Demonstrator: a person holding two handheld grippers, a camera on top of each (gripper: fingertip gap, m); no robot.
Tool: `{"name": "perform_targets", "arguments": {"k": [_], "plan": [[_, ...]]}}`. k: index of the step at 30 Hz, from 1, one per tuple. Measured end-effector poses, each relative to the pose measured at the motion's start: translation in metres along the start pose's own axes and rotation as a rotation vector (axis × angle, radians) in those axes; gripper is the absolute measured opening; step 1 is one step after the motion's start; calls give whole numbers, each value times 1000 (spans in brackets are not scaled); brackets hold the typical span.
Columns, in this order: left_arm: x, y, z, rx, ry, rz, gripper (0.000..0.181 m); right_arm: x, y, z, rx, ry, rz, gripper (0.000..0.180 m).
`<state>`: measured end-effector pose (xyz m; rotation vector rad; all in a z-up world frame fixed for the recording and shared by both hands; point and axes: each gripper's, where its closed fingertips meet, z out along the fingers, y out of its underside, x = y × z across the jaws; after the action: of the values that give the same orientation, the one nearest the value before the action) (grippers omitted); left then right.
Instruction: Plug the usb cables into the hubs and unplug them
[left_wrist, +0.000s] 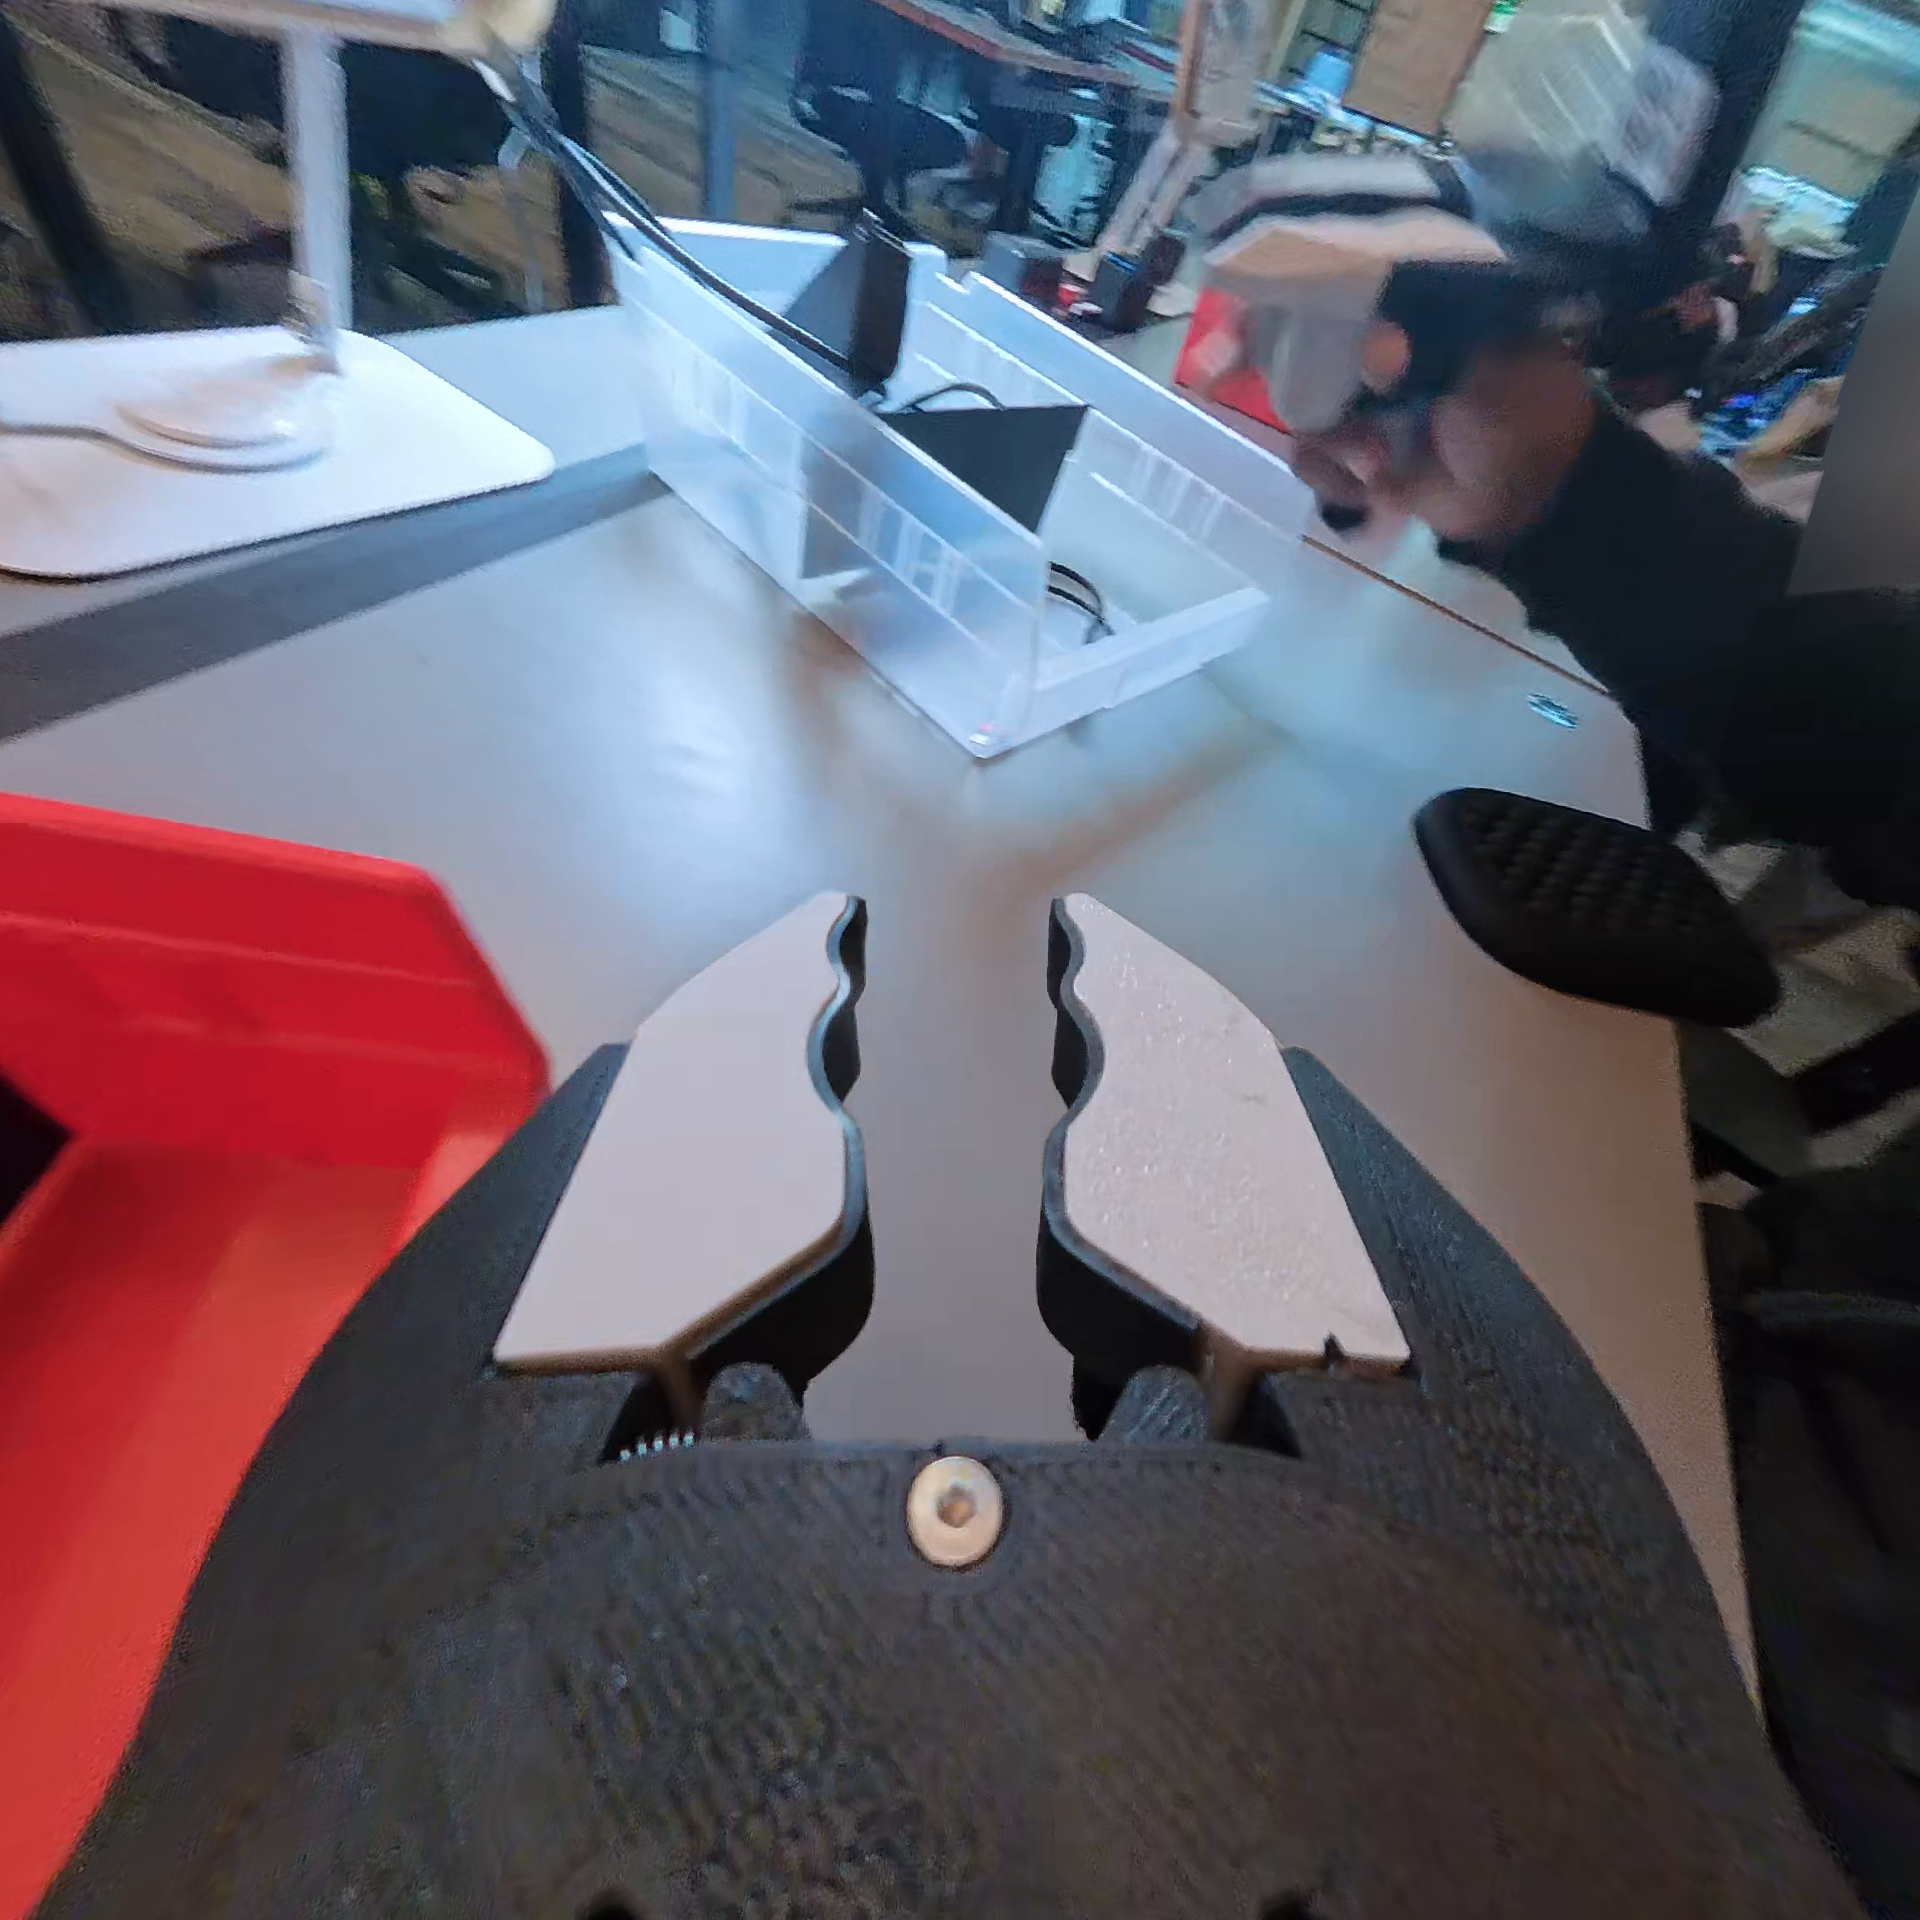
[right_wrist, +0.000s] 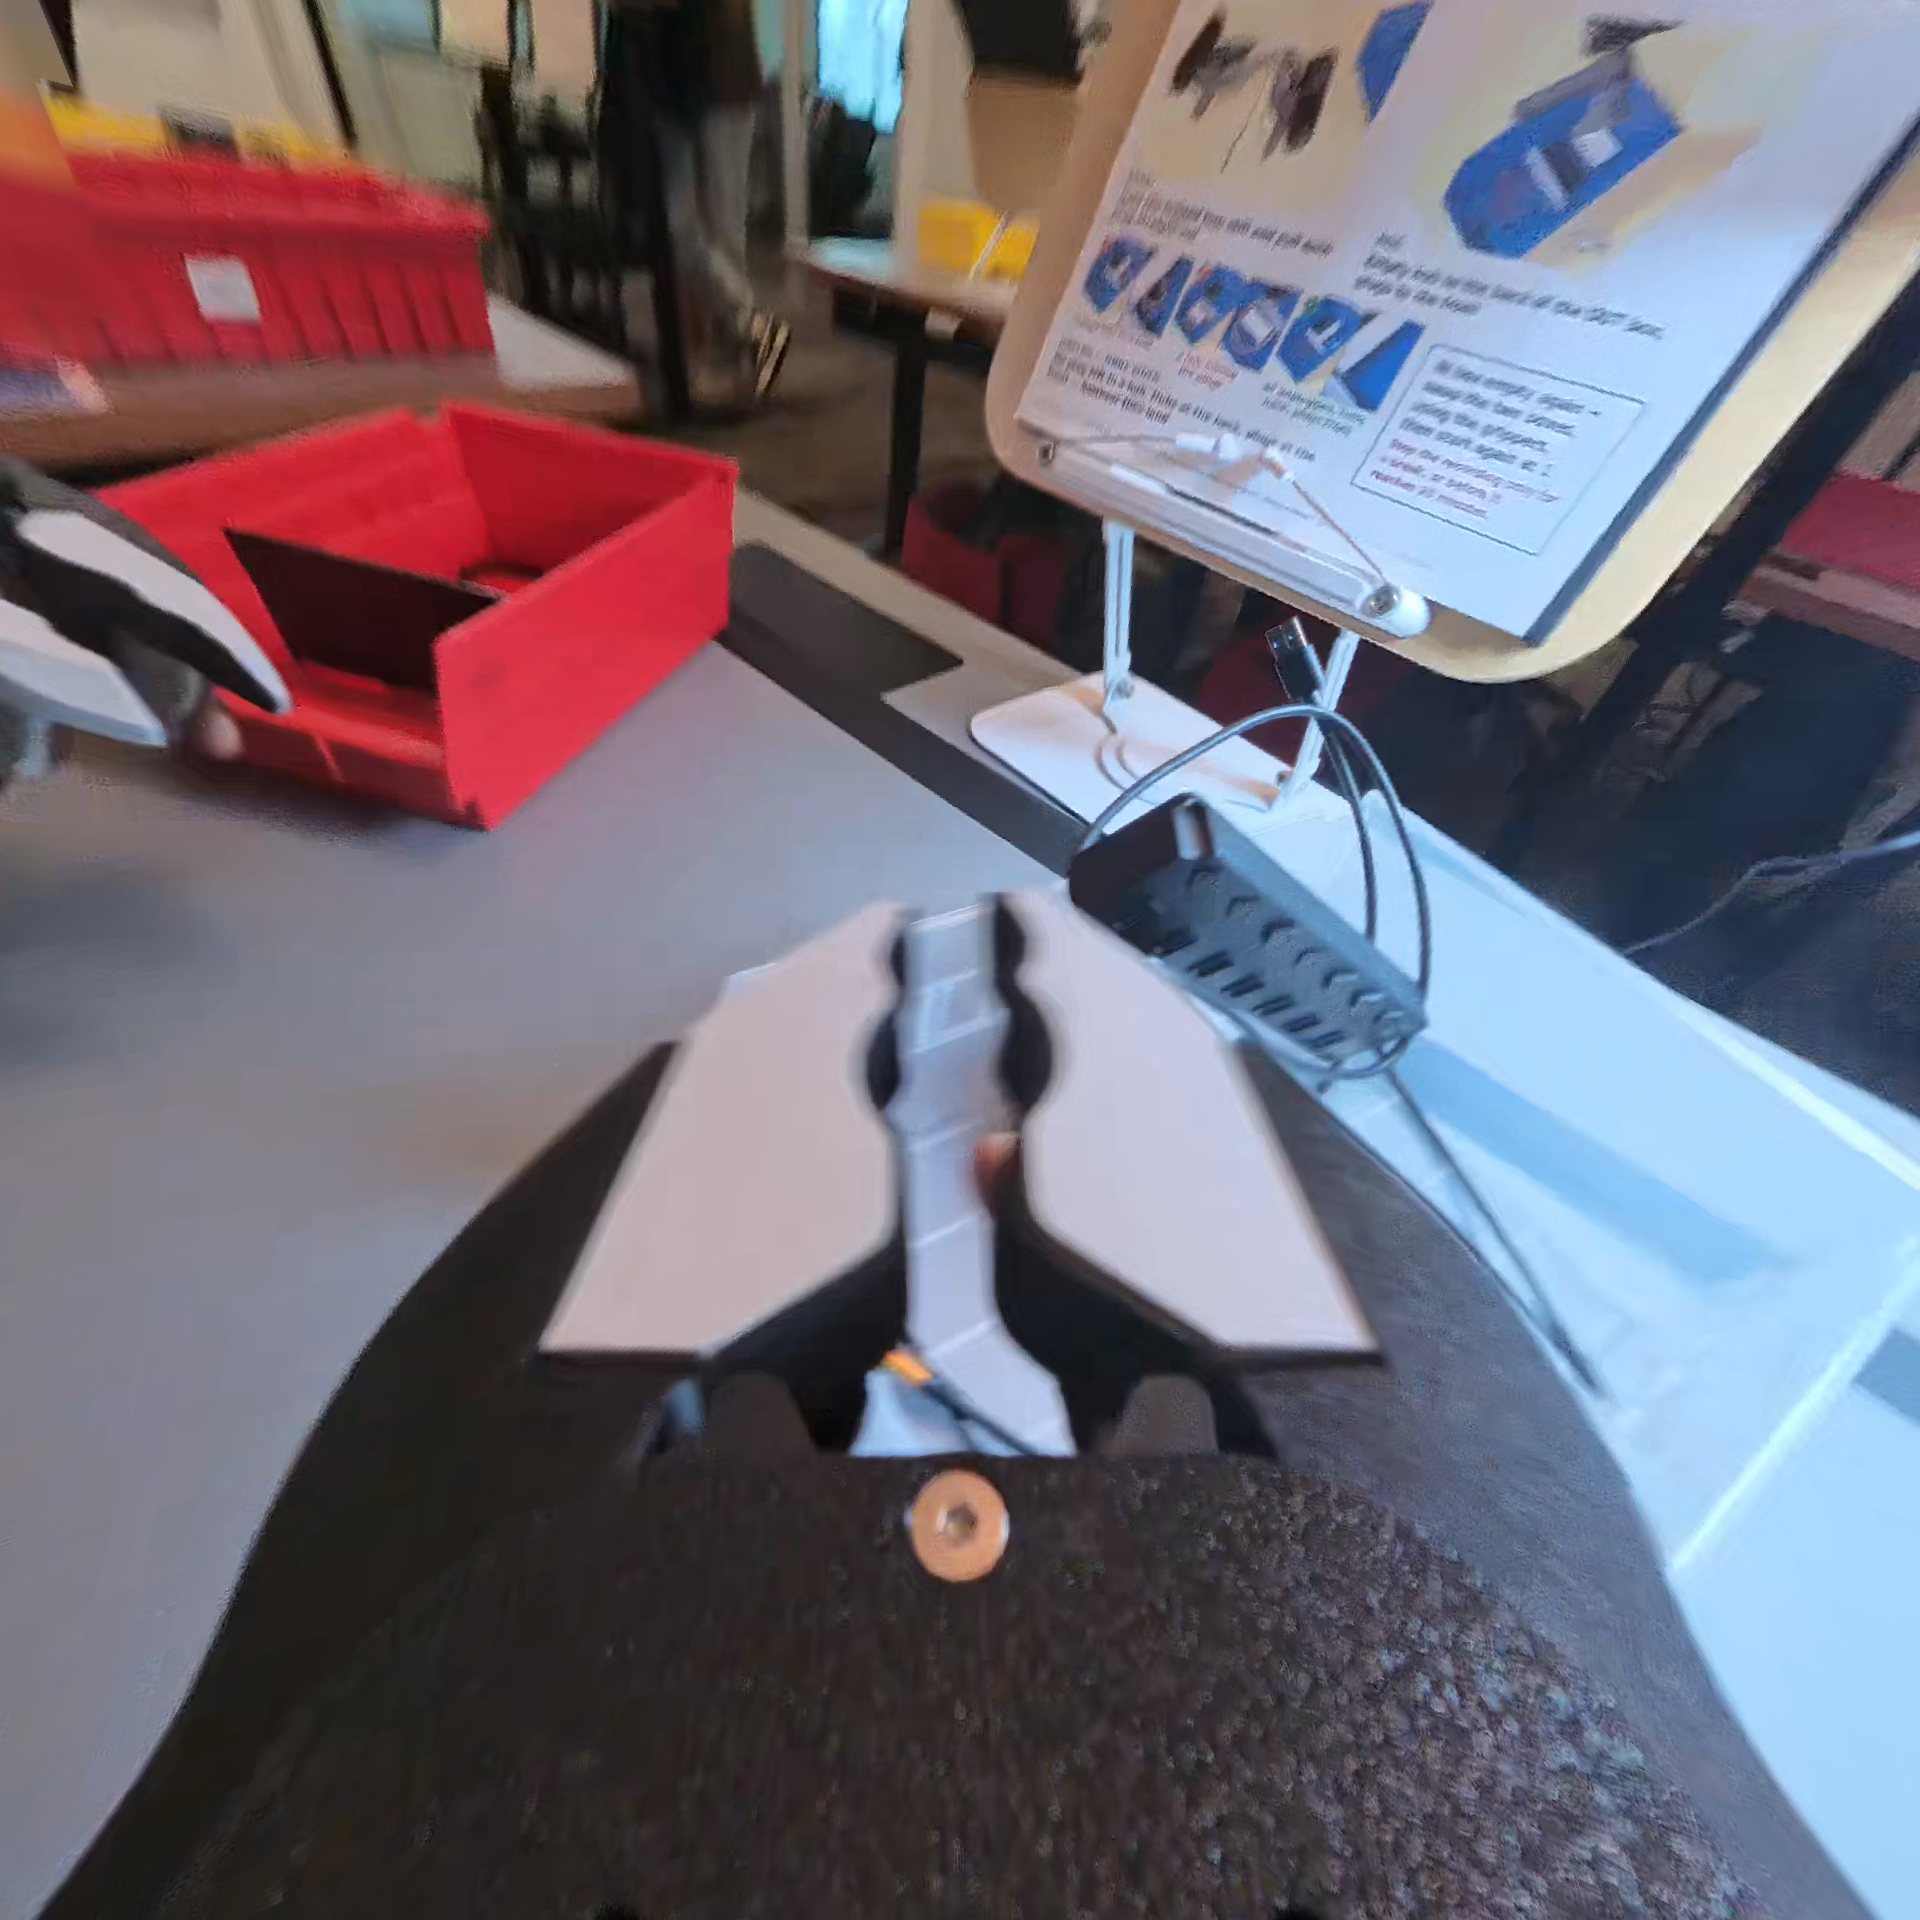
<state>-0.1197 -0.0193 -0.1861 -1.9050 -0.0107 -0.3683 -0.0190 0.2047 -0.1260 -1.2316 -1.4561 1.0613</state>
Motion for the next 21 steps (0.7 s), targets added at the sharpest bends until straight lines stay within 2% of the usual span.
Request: {"name": "perform_targets", "arguments": {"k": [1, 5, 6, 9, 13, 17, 21], "plan": [[-7, -4, -6, 11, -40, 10, 34, -12, 6, -8, 55, 17, 49, 0], [-55, -33, -52, 43, -283, 70, 31, -40, 44, -32, 88, 114, 152, 1], [-73, -41, -67, 27, -362, 86, 29, -40, 50, -37, 102, 151, 158, 2], [-138, -49, -102, -155, -555, 93, 30, -31, 63, -44, 105, 224, 167, 25], [-218, -21, -110, -479, -603, -32, 31, -26, 73, -39, 76, 227, 220, 50], [-257, 23, -98, -755, -555, -147, 35, -33, 82, -35, 48, 210, 195, 51], [-285, 57, -100, -980, -599, -170, 43, -33, 84, -34, 35, 211, 160, 49]]}}
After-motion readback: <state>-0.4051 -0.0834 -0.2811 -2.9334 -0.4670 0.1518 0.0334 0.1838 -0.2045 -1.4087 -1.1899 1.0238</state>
